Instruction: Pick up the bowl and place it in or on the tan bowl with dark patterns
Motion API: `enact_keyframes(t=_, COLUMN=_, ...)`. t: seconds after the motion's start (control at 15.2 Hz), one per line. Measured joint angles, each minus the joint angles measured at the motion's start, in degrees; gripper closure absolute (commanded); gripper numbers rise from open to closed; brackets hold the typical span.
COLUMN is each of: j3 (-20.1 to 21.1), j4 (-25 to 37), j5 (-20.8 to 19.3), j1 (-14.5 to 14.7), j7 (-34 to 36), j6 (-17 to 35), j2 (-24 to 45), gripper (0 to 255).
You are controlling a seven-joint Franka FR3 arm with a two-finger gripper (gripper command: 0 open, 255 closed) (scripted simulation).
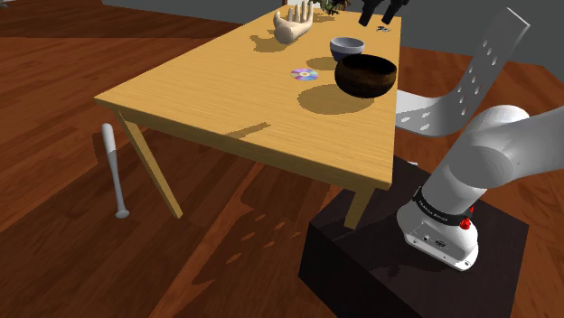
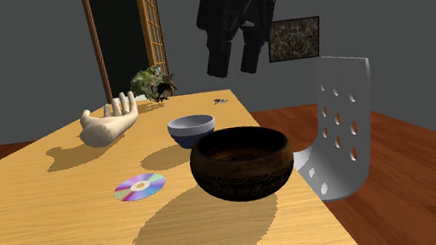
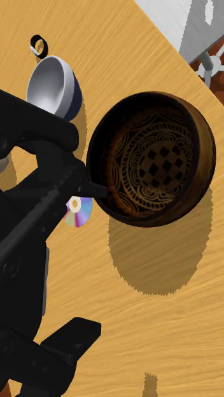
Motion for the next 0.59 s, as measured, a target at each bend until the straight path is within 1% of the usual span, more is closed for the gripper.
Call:
enact_keyframes(t=0.13, j3=-0.4, j4=0.3, j5=-0.3, j1=-0.1, j7=-0.5, j6=0.3, j2=0.7, gripper=0)
enact_keyframes(t=0.33, j3=-2.4, j4=0.7, j5=-1.5, j1=-0.4, j7=-2.8, j6=2.9, j2=4.3, gripper=0)
enact_keyframes(t=0.59, j3=-5.7, j4=3.7, j5=-3.1, j1=-0.8, j7=-6.8, j6=6.2, j2=11.5, gripper=0)
